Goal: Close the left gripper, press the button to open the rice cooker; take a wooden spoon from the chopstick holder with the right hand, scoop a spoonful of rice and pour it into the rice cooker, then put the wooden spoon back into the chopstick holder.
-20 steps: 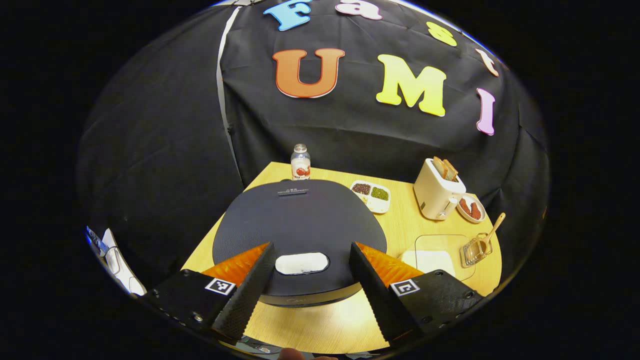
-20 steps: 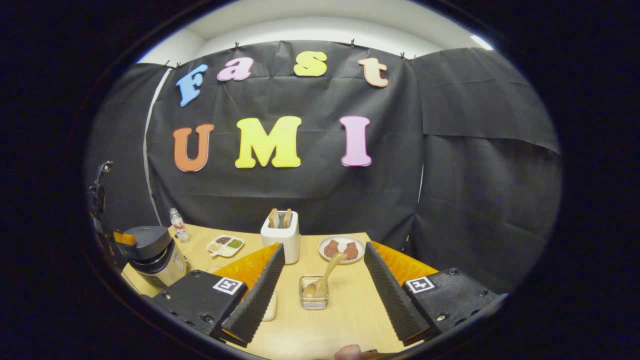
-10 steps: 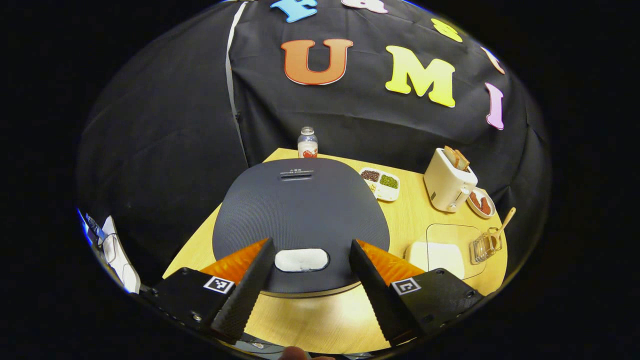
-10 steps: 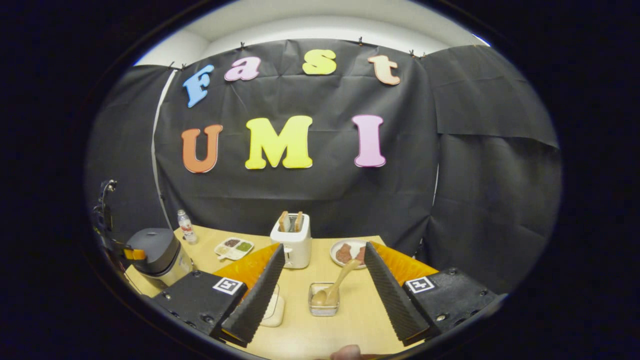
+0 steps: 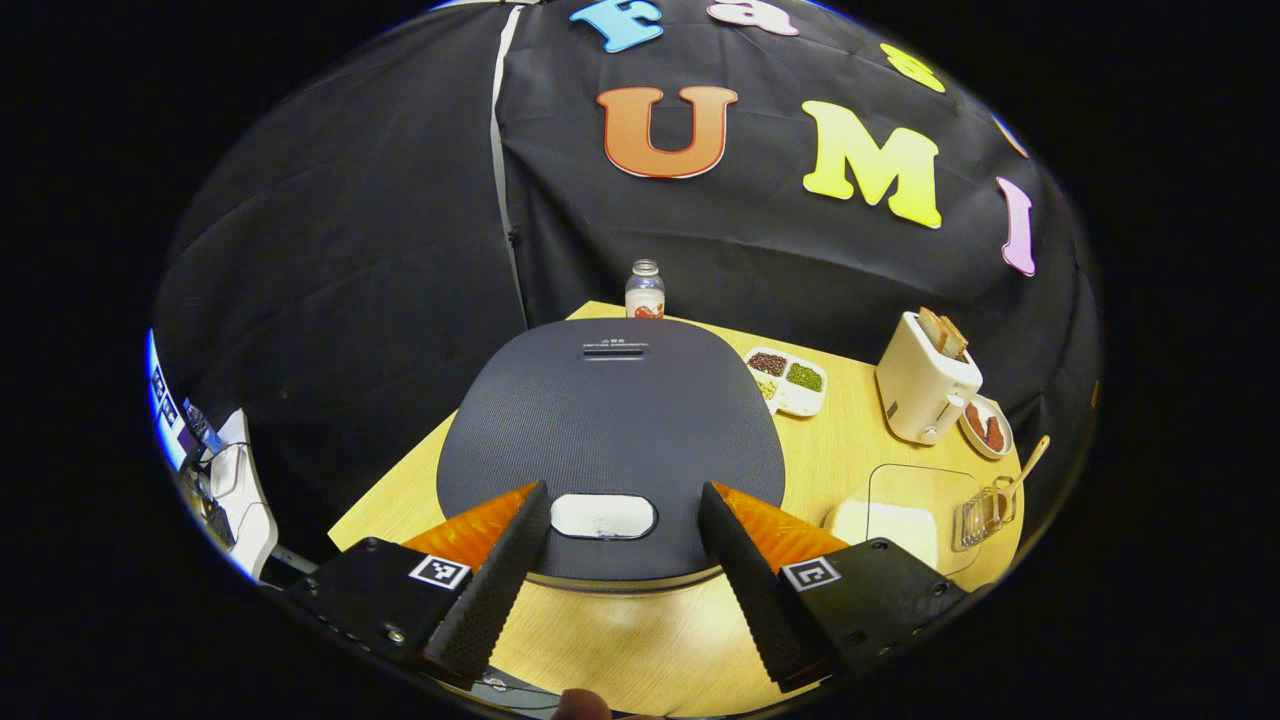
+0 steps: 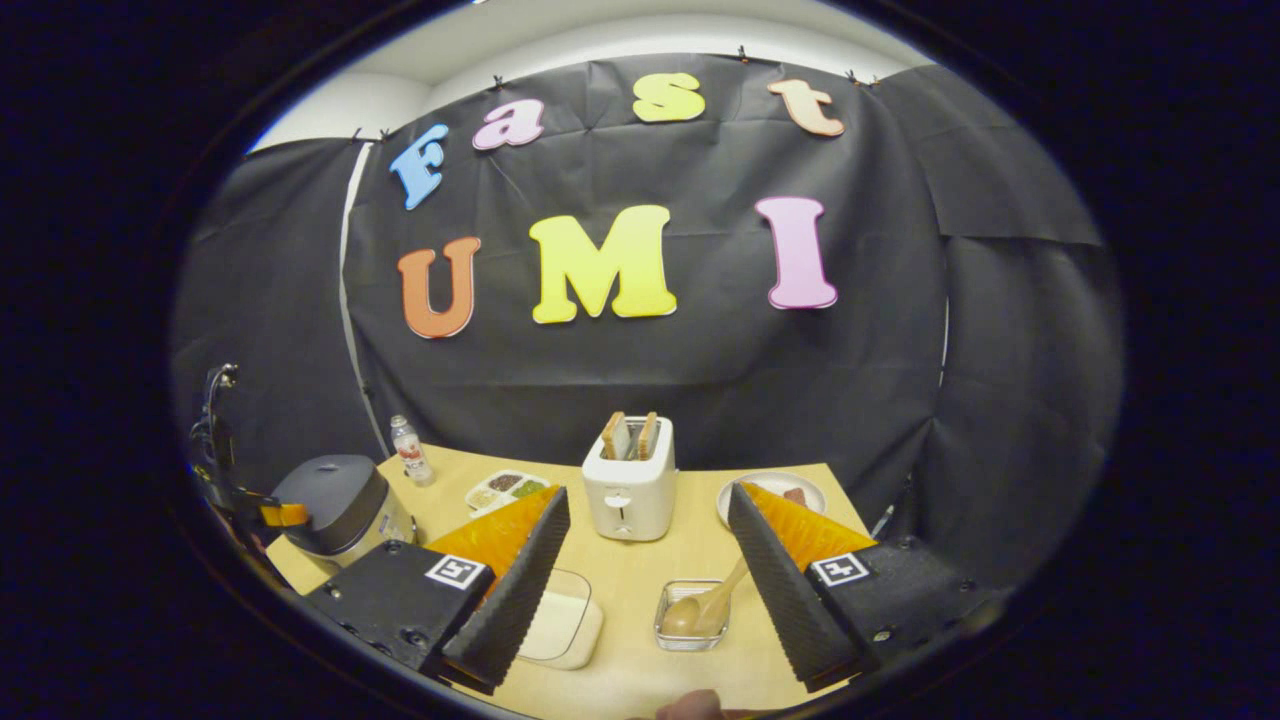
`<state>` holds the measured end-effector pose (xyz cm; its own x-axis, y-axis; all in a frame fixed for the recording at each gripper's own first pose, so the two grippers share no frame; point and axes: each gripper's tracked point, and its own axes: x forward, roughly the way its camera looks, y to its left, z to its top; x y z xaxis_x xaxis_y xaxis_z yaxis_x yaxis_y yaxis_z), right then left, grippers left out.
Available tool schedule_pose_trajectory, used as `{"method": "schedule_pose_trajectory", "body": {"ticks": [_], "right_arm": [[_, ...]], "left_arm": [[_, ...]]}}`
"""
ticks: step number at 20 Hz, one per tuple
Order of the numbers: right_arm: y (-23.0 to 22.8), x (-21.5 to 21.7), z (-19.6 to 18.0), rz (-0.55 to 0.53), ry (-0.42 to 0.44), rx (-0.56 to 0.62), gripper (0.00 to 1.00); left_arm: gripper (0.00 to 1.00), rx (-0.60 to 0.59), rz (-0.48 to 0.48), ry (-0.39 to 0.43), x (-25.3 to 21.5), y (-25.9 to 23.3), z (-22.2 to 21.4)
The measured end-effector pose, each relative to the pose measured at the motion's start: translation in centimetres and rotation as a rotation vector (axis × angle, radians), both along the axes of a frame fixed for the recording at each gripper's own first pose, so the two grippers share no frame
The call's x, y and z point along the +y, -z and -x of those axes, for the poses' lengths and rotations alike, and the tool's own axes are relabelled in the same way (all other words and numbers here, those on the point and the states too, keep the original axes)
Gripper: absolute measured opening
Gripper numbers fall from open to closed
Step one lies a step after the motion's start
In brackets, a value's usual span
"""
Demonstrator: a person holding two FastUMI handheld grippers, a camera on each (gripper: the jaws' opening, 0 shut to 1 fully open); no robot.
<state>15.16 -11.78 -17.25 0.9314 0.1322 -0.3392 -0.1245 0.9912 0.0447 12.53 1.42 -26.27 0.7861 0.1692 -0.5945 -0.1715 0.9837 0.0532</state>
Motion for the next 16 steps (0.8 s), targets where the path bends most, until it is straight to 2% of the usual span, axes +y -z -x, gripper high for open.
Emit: {"method": "schedule_pose_trajectory", "body": {"ticks": [3, 5, 10, 12, 13, 14, 16], "right_arm": [[-0.9, -0.4, 0.8, -0.009, 0.013, -0.018, 1.00], [-2.0, -0.5, 2.0, -0.001, 0.023, -0.042, 0.98], [-5.8, 0.1, 7.7, 0.000, 0.051, -0.114, 1.00], [-7.7, 0.2, 10.9, 0.003, 0.073, -0.145, 0.97], [-8.8, 0.5, 12.5, -0.002, 0.079, -0.161, 1.00], [-9.8, 0.5, 14.2, -0.003, 0.087, -0.182, 0.97], [-11.5, 0.7, 17.3, 0.005, 0.096, -0.220, 1.00]], "left_arm": [[0.96, 0.006, -0.002, -0.010, -0.1, -0.6, 0.7], [0.95, -0.045, -0.009, 0.007, -0.5, -2.2, 1.1], [0.95, -0.196, 0.020, 0.116, -3.2, -7.6, 5.1], [0.95, -0.247, 0.026, 0.169, -4.5, -9.9, 7.6], [0.95, -0.279, 0.026, 0.197, -5.3, -11.2, 8.9], [0.95, -0.315, 0.023, 0.222, -5.6, -12.9, 10.8], [0.95, -0.391, 0.020, 0.276, -7.3, -15.6, 13.7]]}}
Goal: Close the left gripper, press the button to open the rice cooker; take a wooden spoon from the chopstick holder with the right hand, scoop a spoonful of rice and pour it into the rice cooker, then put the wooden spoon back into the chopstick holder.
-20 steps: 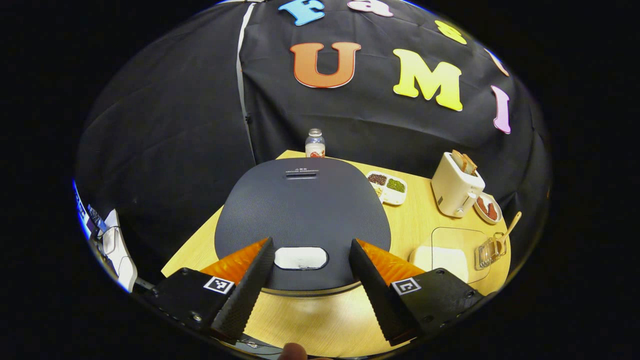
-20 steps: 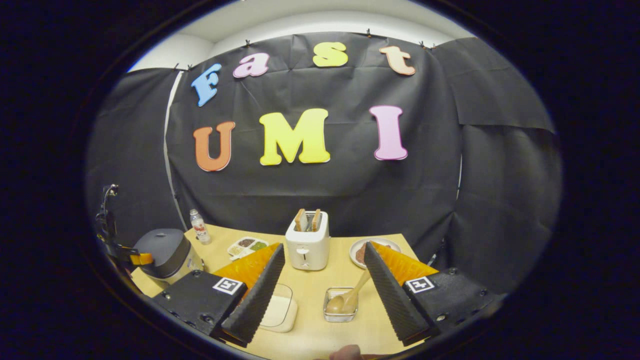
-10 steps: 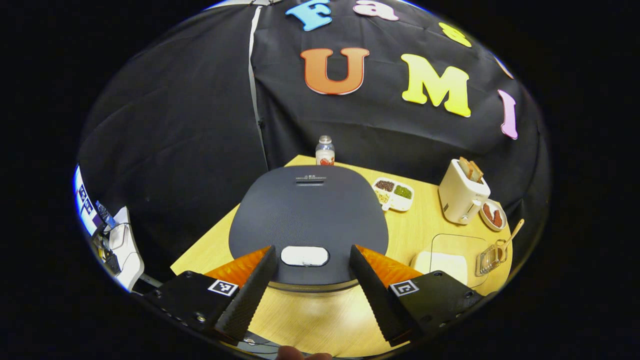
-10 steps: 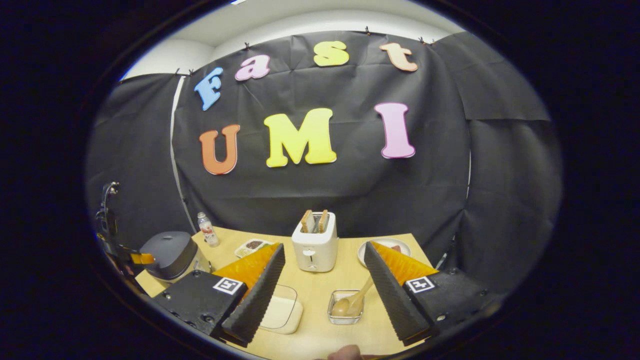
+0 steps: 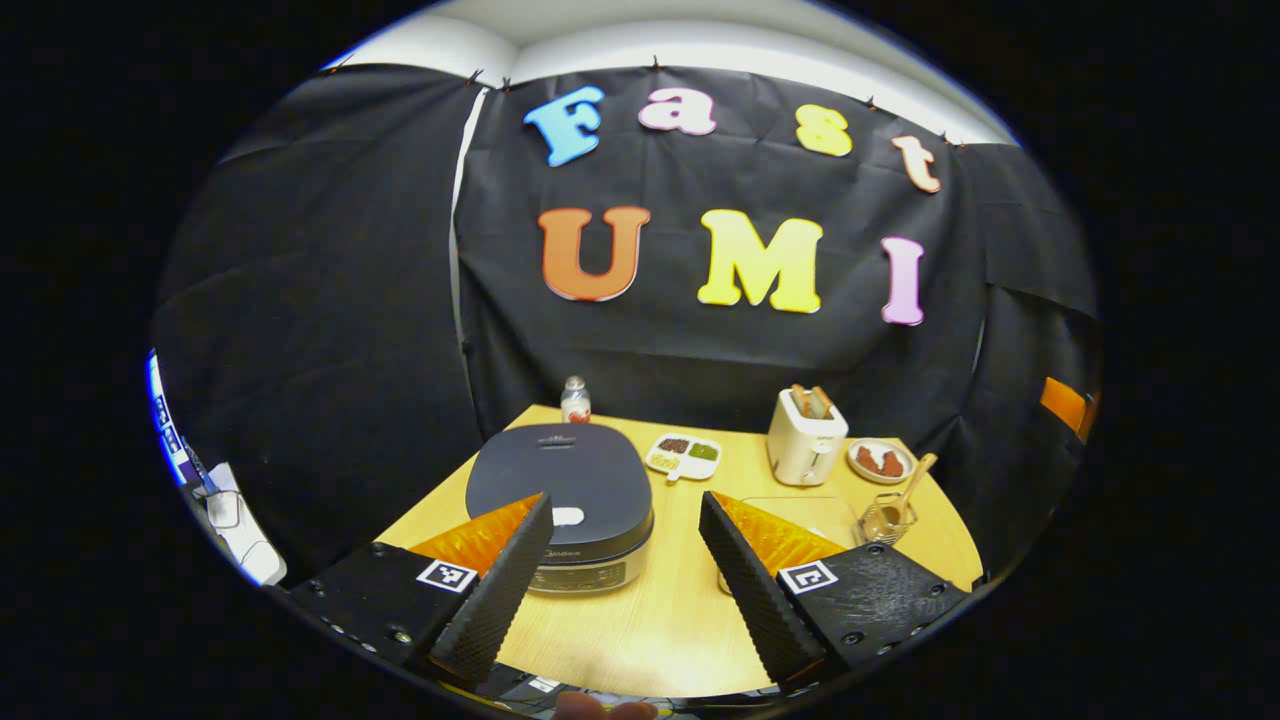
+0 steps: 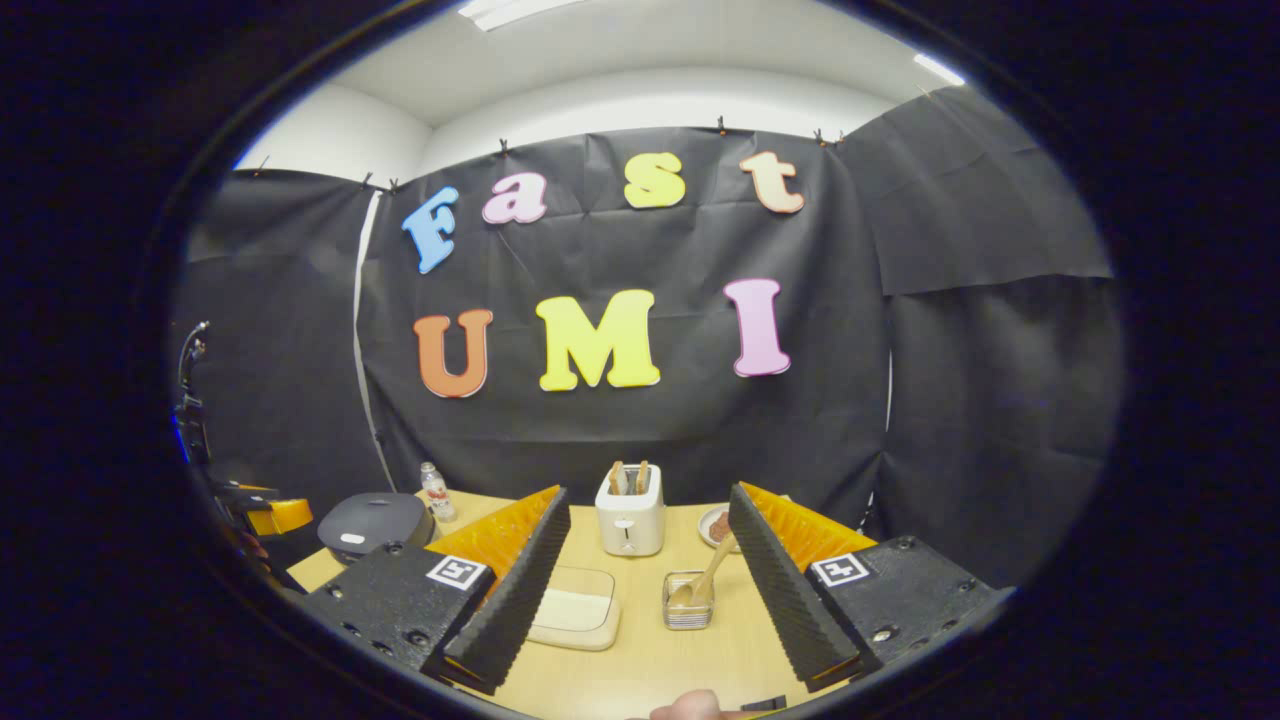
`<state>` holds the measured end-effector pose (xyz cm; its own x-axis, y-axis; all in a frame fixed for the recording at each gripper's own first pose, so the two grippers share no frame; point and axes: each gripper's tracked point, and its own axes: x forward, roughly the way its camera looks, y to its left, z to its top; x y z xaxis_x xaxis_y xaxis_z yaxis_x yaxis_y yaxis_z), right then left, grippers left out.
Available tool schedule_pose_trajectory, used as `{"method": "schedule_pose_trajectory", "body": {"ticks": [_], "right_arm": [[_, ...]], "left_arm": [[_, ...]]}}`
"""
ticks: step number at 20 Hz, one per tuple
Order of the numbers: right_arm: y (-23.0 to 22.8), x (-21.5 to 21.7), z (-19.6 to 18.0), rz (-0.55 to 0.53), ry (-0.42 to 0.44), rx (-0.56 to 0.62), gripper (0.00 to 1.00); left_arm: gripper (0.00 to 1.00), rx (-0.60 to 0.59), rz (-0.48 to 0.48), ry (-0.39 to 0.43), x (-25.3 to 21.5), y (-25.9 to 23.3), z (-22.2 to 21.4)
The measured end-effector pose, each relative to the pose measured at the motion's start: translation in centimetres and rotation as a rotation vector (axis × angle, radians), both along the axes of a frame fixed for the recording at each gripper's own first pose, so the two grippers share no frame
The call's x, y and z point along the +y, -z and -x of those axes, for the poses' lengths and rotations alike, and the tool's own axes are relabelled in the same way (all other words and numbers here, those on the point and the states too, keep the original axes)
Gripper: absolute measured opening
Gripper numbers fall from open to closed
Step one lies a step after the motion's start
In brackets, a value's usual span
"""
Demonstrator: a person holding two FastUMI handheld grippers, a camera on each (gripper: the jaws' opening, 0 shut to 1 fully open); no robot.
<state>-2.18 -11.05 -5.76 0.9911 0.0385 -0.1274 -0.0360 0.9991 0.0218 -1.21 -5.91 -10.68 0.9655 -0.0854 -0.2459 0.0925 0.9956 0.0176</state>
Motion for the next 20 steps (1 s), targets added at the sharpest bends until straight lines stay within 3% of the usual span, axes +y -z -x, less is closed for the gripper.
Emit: {"method": "schedule_pose_trajectory", "body": {"ticks": [2, 3, 4, 6, 7, 8, 9, 10, 20], "right_arm": [[-0.9, 0.2, 3.1, 0.026, 0.005, -0.022, 1.00], [-1.3, 0.4, 4.5, 0.039, 0.005, -0.031, 1.00], [-1.6, 0.6, 5.7, 0.051, 0.009, -0.040, 1.00], [-2.3, 0.7, 7.9, 0.066, 0.026, -0.057, 1.00], [-2.3, 0.9, 9.1, 0.071, 0.030, -0.057, 0.97], [-2.5, 1.1, 10.2, 0.073, 0.032, -0.062, 1.00], [-2.8, 1.3, 11.0, 0.075, 0.032, -0.071, 1.00], [-3.2, 1.4, 11.6, 0.075, 0.030, -0.082, 1.00], [-2.6, 1.9, 14.1, 0.024, 0.036, -0.087, 0.97]], "left_arm": [[0.94, -0.072, 0.006, 0.041, -1.8, -2.2, 2.6], [1.00, -0.105, 0.015, 0.060, -2.6, -3.3, 3.8], [0.94, -0.136, 0.026, 0.074, -3.5, -4.1, 4.7], [0.94, -0.194, 0.025, 0.084, -4.0, -5.4, 7.1], [0.85, -0.210, 0.022, 0.088, -4.3, -5.5, 8.0], [1.00, -0.228, 0.025, 0.093, -4.5, -5.8, 8.8], [0.85, -0.245, 0.032, 0.101, -4.8, -6.2, 9.5], [0.94, -0.259, 0.037, 0.115, -5.1, -6.5, 10.0], [0.94, -0.328, 0.050, 0.129, -5.6, -8.5, 11.8]]}}
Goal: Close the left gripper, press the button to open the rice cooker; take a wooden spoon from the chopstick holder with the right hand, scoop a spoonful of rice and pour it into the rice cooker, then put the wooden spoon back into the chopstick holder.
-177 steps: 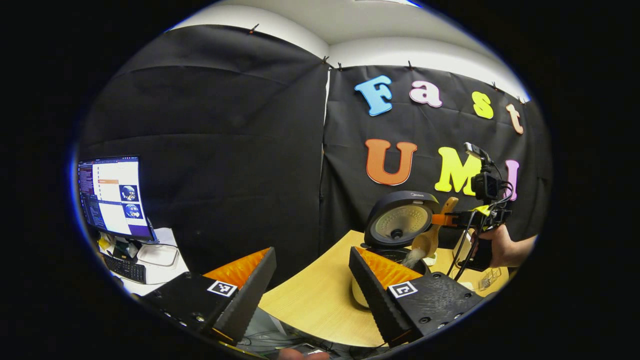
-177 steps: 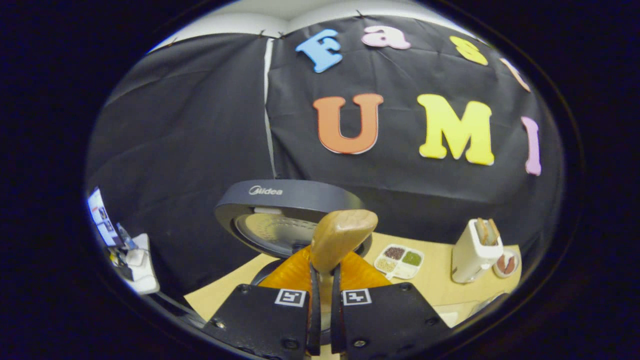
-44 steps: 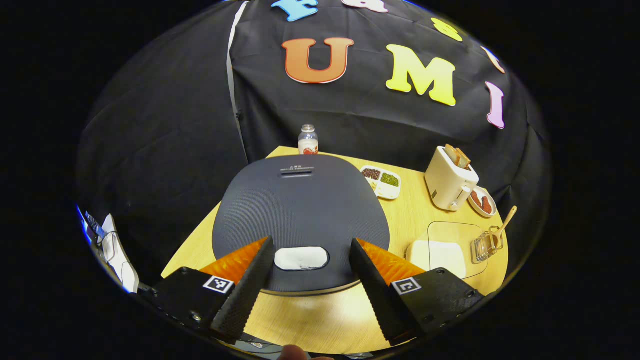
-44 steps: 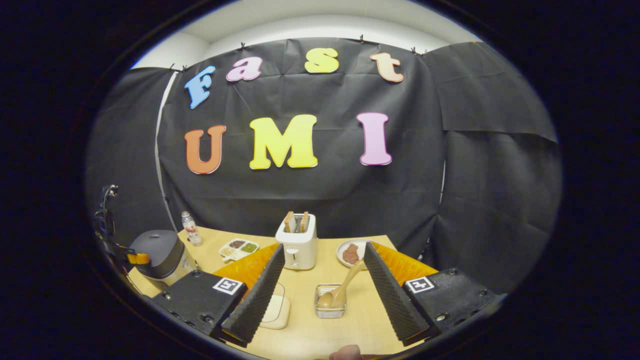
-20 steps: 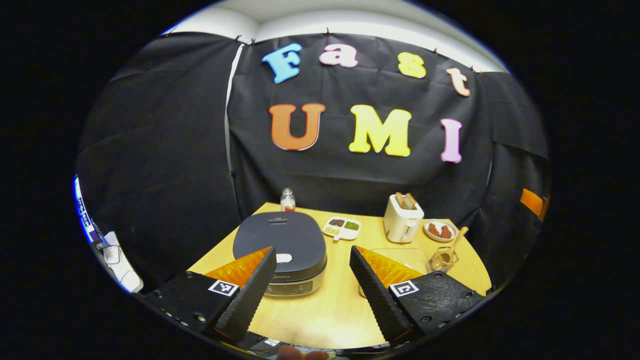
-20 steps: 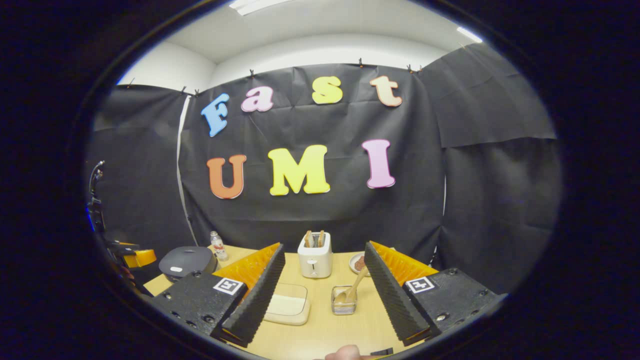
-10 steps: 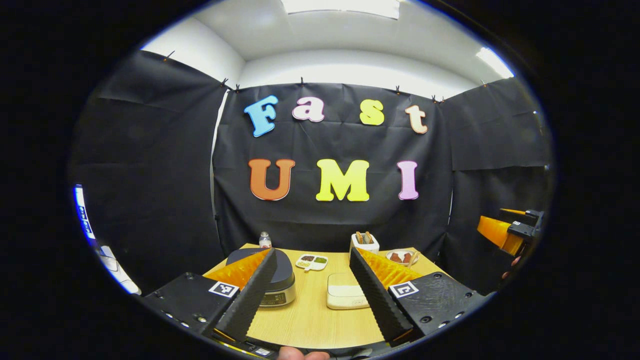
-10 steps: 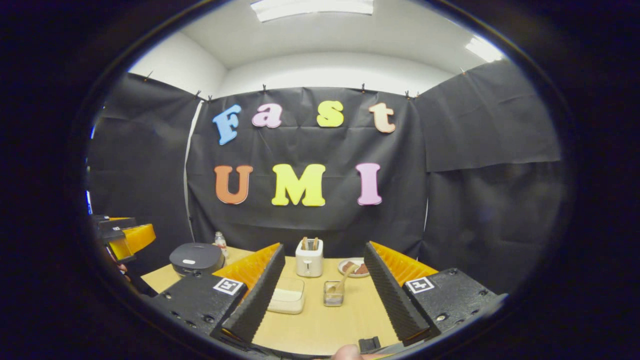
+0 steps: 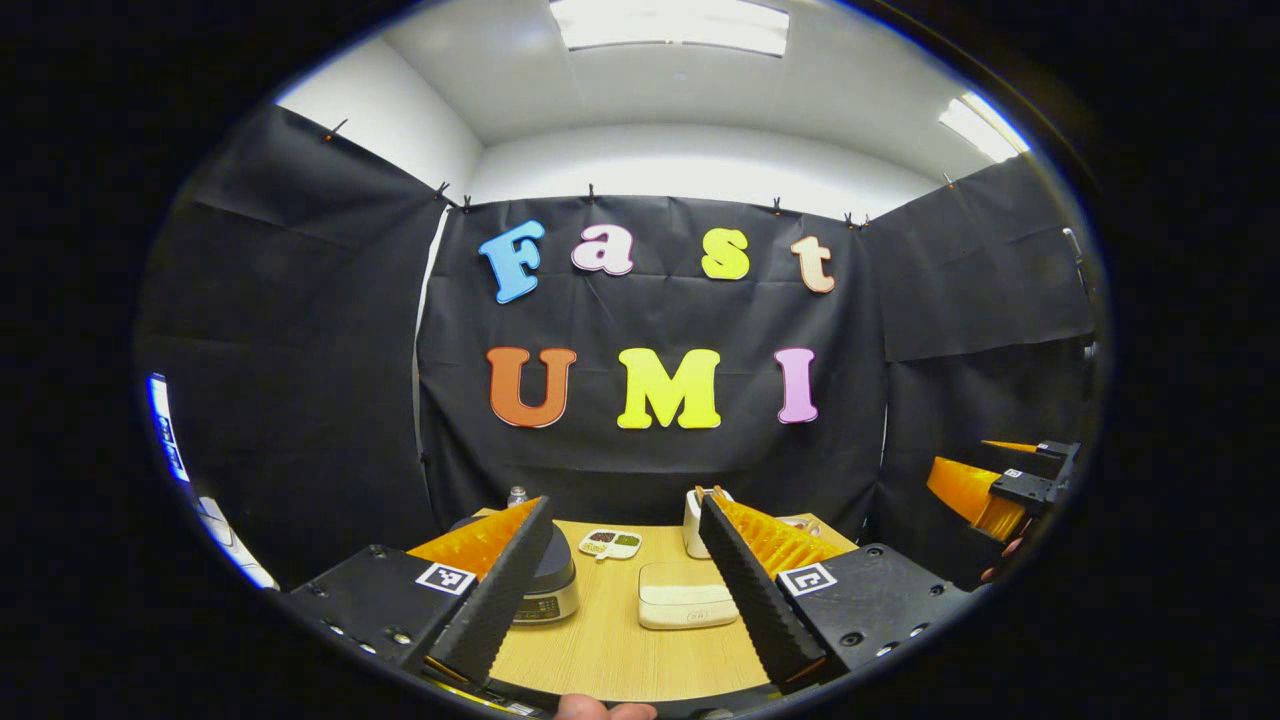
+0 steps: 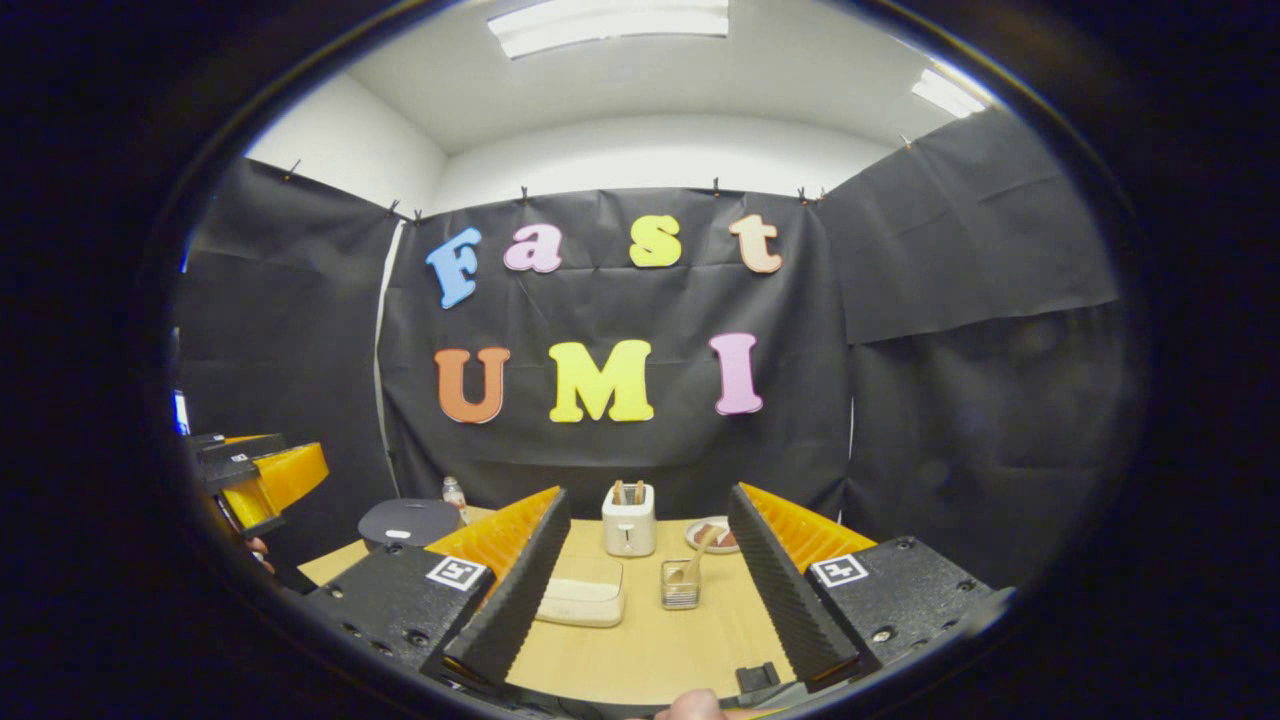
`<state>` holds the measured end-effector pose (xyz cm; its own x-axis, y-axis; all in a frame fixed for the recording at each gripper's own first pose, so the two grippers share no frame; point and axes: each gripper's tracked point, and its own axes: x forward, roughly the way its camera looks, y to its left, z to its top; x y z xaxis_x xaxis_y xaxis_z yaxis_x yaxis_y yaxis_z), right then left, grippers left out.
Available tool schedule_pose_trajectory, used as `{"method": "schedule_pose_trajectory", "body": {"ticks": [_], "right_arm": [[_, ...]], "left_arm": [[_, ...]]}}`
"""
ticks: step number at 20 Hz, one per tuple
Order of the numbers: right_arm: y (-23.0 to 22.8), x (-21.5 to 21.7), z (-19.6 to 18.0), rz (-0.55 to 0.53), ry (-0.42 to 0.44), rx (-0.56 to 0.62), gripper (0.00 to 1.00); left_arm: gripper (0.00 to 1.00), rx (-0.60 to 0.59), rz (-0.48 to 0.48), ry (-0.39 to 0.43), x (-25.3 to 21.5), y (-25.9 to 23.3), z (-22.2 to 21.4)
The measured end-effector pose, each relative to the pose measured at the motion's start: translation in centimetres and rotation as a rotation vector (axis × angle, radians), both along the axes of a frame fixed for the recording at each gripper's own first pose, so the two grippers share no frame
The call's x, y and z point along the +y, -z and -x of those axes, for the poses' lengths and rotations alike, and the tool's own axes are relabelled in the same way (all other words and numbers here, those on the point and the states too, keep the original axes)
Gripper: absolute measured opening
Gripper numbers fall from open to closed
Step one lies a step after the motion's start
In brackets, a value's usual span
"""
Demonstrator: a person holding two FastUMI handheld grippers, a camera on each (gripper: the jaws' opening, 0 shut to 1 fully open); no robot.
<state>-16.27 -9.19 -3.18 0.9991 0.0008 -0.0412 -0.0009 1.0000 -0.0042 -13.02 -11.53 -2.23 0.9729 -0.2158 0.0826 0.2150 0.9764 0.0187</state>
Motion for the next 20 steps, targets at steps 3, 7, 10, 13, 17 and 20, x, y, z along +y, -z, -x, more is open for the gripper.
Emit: {"method": "schedule_pose_trajectory", "body": {"ticks": [3, 7, 10, 13, 17, 20], "right_arm": [[0.1, -0.3, 0.5, 0.003, 0.008, -0.001, 1.00], [0.5, -0.2, 0.9, 0.005, 0.005, 0.017, 1.00], [0.6, -0.1, 1.0, 0.008, 0.007, 0.026, 1.00], [0.8, 0.2, 1.1, 0.019, 0.002, 0.033, 1.00], [0.6, 0.6, 0.8, 0.028, -0.010, 0.036, 1.00], [0.4, 0.7, 0.4, 0.031, -0.012, 0.032, 1.00]], "left_arm": [[0.94, -0.003, -0.010, -0.006, 0.3, 0.2, 0.4], [0.95, 0.014, -0.027, -0.006, 0.5, 0.7, 0.7], [0.95, 0.014, -0.039, -0.014, 0.8, 0.7, 1.0], [0.95, 0.013, -0.047, -0.025, 1.3, 0.8, 0.8], [0.95, 0.009, -0.059, -0.026, 1.3, 0.6, 0.8], [0.95, 0.010, -0.058, -0.030, 1.4, 0.6, 0.5]]}}
